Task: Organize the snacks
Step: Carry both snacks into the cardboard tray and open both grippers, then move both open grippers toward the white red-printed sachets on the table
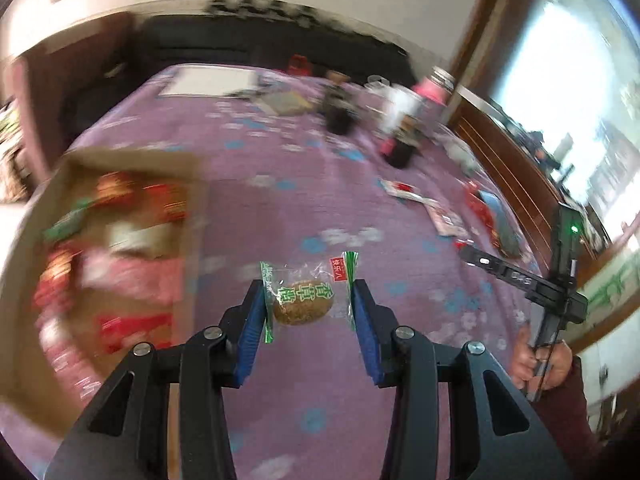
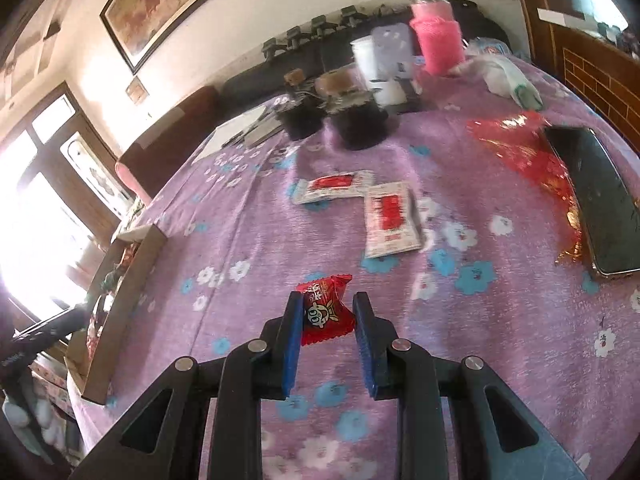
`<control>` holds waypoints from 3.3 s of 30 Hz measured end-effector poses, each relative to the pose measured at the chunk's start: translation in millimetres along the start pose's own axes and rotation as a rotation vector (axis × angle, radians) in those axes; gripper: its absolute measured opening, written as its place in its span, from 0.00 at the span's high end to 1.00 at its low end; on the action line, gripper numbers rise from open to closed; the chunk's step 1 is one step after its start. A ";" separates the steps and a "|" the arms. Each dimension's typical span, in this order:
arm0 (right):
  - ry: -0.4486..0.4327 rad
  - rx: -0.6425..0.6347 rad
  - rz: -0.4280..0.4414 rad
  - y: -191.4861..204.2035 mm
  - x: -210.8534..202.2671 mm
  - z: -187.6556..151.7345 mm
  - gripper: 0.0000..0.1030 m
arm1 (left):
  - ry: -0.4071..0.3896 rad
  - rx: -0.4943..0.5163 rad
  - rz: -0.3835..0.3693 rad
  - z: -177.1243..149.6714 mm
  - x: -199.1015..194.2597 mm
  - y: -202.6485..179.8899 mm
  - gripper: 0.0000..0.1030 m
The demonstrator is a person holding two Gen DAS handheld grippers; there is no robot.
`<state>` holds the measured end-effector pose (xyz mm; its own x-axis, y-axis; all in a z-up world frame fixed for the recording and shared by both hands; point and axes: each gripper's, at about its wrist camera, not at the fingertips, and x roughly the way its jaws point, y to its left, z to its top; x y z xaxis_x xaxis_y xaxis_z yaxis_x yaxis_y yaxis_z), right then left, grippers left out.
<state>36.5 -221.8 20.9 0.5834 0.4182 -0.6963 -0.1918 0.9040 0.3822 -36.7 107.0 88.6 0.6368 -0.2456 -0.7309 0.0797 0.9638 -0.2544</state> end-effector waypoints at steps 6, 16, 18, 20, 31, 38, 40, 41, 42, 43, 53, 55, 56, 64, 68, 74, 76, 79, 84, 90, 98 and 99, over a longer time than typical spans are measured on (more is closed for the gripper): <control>0.033 -0.099 0.064 75.1 0.3 -5.6 0.75 | -0.049 -0.145 0.135 -24.3 -45.1 79.7 0.60; 0.109 -0.299 0.157 216.7 28.8 -27.3 0.75 | -0.045 -0.322 0.221 -52.4 -55.1 159.7 0.60; 0.133 -0.326 0.174 239.0 38.7 -35.4 0.75 | -0.027 -0.342 0.232 -56.1 -49.4 169.3 0.60; 0.155 -0.354 0.182 261.2 48.4 -43.2 0.75 | -0.017 -0.350 0.237 -59.8 -47.3 175.7 0.60; 0.268 -0.443 0.209 345.3 110.4 -61.6 0.75 | -0.003 -0.322 0.312 -58.9 -33.0 185.6 0.55; 0.280 -0.461 0.198 367.1 133.5 -62.1 0.72 | -0.001 -0.316 0.273 -59.0 -38.7 183.5 0.52; 0.271 -0.466 0.189 368.5 132.7 -62.7 0.71 | -0.003 -0.309 0.268 -59.1 -41.6 181.9 0.52; 0.265 -0.465 0.186 368.3 131.0 -63.2 0.69 | -0.005 -0.310 0.262 -59.1 -42.8 181.6 0.52; 0.261 -0.463 0.187 367.5 130.1 -62.6 0.67 | -0.006 -0.314 0.257 -59.1 -44.0 181.6 0.52; 0.257 -0.459 0.186 366.8 129.6 -61.3 0.65 | -0.006 -0.317 0.255 -58.9 -44.7 181.4 0.52; 0.198 -0.396 0.191 345.9 102.9 -46.7 0.59 | -0.061 -0.262 0.315 -55.9 -64.7 159.3 0.52; 0.178 -0.386 0.190 338.5 93.6 -45.9 0.54 | -0.071 -0.235 0.338 -55.4 -66.9 151.9 0.52; 0.168 -0.382 0.188 334.3 89.1 -46.1 0.51 | -0.073 -0.223 0.344 -54.9 -67.4 148.2 0.52; 0.147 -0.334 0.142 291.2 67.4 -51.2 0.45 | -0.071 -0.128 0.337 -54.6 -67.4 108.8 0.52; 0.133 -0.281 0.124 260.7 57.6 -50.5 0.45 | -0.067 -0.078 0.341 -54.8 -65.2 87.1 0.52; 0.104 -0.218 0.084 219.2 37.7 -46.8 0.44 | -0.063 0.003 0.352 -54.2 -62.2 54.5 0.52; 0.094 -0.196 0.068 202.9 30.8 -44.9 0.44 | -0.058 0.034 0.356 -54.5 -59.6 41.5 0.52; 0.077 -0.168 0.045 179.4 21.2 -41.6 0.44 | -0.052 0.078 0.365 -53.8 -55.1 24.5 0.52; 0.045 -0.110 0.006 136.1 4.5 -33.5 0.44 | -0.039 0.145 0.373 -51.3 -46.5 -1.1 0.52; 0.017 -0.023 -0.040 82.0 -12.9 -24.9 0.44 | -0.022 0.206 0.370 -46.2 -32.3 -26.8 0.52; -0.023 0.065 -0.105 21.5 -35.1 -11.6 0.44 | 0.015 0.265 0.363 -42.6 -11.1 -51.7 0.52; -0.028 0.078 -0.112 14.0 -37.8 -9.5 0.44 | 0.019 0.269 0.362 -42.1 -9.2 -53.6 0.52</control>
<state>4.2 -224.1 46.8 0.6198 0.3113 -0.7204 -0.0626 0.9346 0.3501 -79.1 53.3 82.3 0.6466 0.1133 -0.7543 0.0521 0.9800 0.1919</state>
